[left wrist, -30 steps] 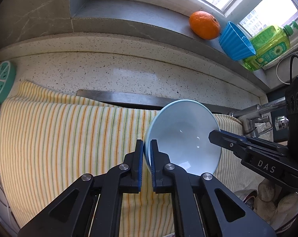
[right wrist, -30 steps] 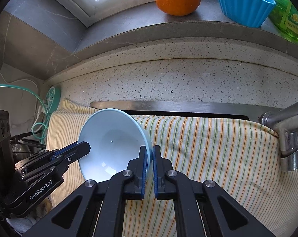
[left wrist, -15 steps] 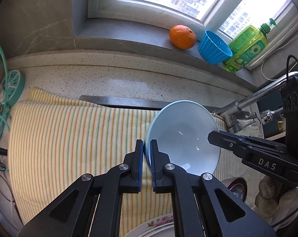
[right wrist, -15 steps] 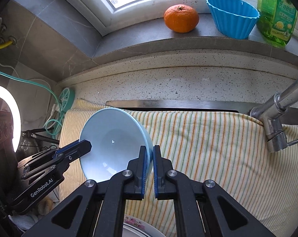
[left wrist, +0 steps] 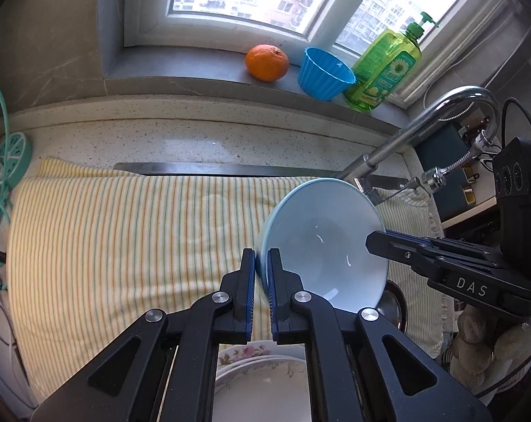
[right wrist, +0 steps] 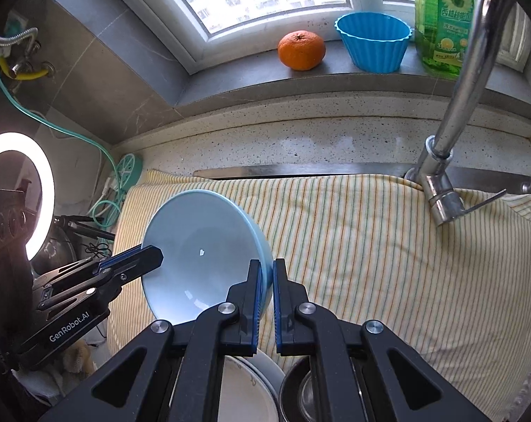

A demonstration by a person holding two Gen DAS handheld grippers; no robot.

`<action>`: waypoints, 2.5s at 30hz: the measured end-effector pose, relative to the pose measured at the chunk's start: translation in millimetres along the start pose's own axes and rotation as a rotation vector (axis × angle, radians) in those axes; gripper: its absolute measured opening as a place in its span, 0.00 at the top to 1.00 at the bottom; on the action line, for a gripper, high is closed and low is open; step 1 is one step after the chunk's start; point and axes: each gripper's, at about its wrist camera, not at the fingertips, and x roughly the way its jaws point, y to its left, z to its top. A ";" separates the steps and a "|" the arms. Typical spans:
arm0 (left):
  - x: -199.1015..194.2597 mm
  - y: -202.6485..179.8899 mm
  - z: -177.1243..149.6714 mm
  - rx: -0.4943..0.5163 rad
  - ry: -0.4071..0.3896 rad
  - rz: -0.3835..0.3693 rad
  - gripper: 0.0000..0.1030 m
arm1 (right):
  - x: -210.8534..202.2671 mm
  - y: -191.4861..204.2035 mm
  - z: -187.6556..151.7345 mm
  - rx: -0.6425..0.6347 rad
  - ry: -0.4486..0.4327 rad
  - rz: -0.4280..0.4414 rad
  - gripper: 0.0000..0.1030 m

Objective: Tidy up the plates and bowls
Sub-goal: 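Lift the pale blue bowl and carry it over the stack with both tools, then lower the pale blue bowl into the red bowl with both tools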

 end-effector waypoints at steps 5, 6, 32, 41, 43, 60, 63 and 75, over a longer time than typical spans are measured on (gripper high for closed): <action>-1.2 -21.4 -12.8 0.025 0.006 -0.028 0.95 | -18.7 -13.2 -21.9 0.027 -0.014 -0.010 0.95; -0.8 -25.7 -15.4 0.032 0.009 -0.032 0.95 | -21.7 -16.2 -25.7 0.031 -0.016 -0.014 0.95; 41.3 -99.8 -68.3 0.138 0.140 -0.087 0.94 | -41.7 -94.8 -105.6 0.190 -0.003 -0.058 0.94; 57.7 -108.5 -78.1 0.158 0.184 -0.072 0.94 | -30.0 -106.7 -116.6 0.204 0.021 -0.072 0.94; 61.1 -109.8 -79.1 0.159 0.192 -0.069 0.94 | -27.7 -108.6 -118.6 0.205 0.026 -0.074 0.94; 76.5 -115.6 -88.8 0.194 0.222 -0.037 0.95 | -16.5 -109.1 -121.9 0.178 0.046 -0.098 0.93; 71.1 -113.4 -88.5 0.198 0.205 -0.034 0.94 | -20.7 -106.9 -122.6 0.164 0.024 -0.100 0.93; 6.1 -88.5 -98.1 0.208 -0.060 0.032 0.61 | -60.9 -102.1 -151.3 0.119 -0.180 -0.133 0.74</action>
